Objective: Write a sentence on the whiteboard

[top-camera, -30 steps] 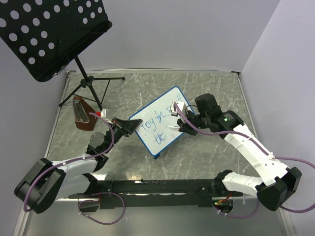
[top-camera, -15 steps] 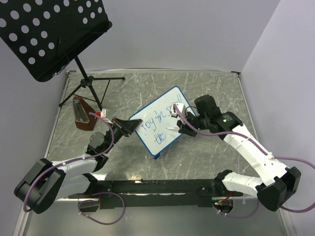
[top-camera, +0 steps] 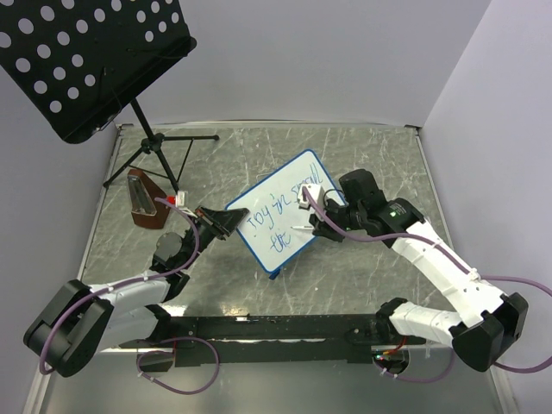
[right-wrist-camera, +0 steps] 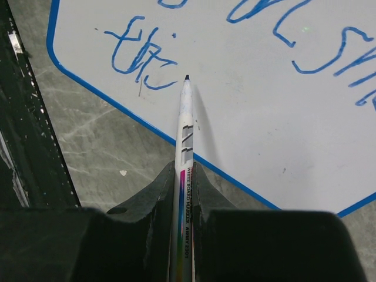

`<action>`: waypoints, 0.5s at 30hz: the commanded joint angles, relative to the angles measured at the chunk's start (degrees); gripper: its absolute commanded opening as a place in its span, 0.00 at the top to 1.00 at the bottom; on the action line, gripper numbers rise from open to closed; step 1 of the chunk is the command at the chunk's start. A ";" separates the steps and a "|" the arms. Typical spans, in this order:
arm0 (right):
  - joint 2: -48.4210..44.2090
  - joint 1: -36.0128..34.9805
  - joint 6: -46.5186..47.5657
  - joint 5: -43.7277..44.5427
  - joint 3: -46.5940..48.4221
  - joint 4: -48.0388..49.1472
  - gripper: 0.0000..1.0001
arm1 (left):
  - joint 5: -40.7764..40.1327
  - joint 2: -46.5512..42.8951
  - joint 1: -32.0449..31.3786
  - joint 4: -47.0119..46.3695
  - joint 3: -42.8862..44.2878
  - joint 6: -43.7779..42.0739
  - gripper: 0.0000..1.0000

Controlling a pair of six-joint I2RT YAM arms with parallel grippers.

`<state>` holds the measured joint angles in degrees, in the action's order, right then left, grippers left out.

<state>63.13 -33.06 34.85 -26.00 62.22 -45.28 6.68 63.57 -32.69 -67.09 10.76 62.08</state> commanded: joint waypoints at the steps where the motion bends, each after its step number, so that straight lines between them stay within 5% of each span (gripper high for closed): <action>1: 0.49 -2.36 0.92 1.21 0.01 1.42 1.00 | 0.09 -2.31 0.08 -13.33 2.77 1.90 0.99; 15: 3.49 -3.42 -0.57 4.47 1.42 2.83 1.00 | 0.09 -2.57 0.17 -13.77 2.51 2.08 0.99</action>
<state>66.46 -36.14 34.81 -22.81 62.19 -44.64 6.66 63.44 -32.69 -67.20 10.76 61.98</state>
